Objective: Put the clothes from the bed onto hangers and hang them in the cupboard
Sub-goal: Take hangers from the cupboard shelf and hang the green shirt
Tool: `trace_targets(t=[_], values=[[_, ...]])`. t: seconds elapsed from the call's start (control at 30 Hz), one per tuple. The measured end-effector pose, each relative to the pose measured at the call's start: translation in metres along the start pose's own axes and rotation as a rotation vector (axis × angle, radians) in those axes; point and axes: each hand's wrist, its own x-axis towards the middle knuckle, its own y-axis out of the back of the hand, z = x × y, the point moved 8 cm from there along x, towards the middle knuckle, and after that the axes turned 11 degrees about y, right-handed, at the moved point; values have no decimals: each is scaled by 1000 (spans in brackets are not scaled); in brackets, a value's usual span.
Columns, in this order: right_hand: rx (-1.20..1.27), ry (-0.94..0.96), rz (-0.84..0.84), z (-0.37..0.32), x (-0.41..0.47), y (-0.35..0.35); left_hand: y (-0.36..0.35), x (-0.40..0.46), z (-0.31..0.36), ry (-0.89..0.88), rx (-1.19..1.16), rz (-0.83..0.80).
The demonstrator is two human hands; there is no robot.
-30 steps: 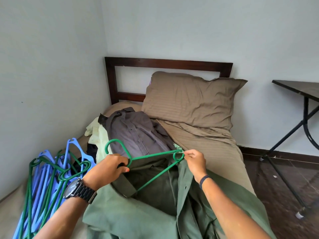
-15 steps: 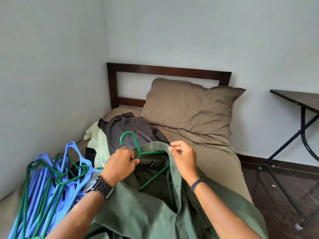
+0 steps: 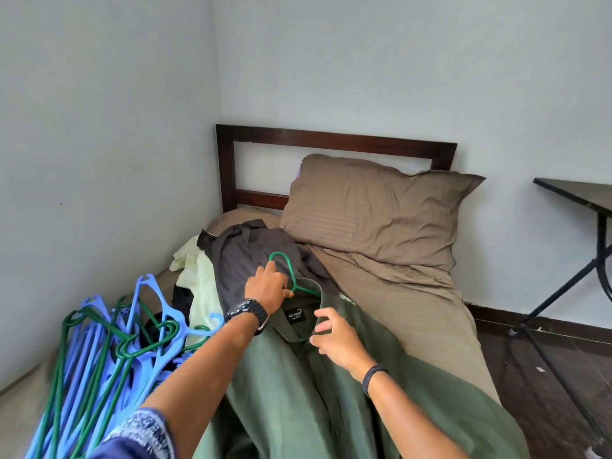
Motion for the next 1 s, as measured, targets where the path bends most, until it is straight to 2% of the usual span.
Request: trace_targets(t=[0.17,0.2,0.27,0.33,0.4,0.47,0.5,0.53,0.6,0.73,0.77,0.83,0.9,0.93,1.0], values=[[-174,90,10,16,-5,-15,-34,19,-20,69,80,-101],[-191,93,1,20,-6,-17,-36,17,-24,84,86,-67],[-199,73,-24,29,-6,-22,-32,11,-24,51,119,101],[-158,50,-9,37,-5,-23,-24,-4,-14,-74,118,240],[-112,59,43,39,-6,-19,-18,-25,-2,-230,4,354],[-61,66,93,41,-7,-14,-26,-45,5,-352,-141,294],[-49,68,110,42,-7,-13,-34,-53,7,-388,-163,201],[-56,66,118,43,-7,-12,-47,-60,7,-407,-139,98],[-80,50,115,45,-10,-13,-64,-69,2,-421,-32,-1],[-115,17,84,52,-16,-16,-76,-63,-13,-383,75,-155],[-114,8,73,53,-18,-17,-76,-60,-13,-389,35,-201],[-109,3,66,54,-20,-17,-63,-52,-12,-351,-216,-239],[-104,17,88,51,-22,-14,-42,-42,-17,-219,-489,-132],[-103,28,104,49,-23,-12,-35,-39,-21,-141,-553,-55],[-128,41,129,45,-26,-9,-37,-39,-25,-49,-522,15]])
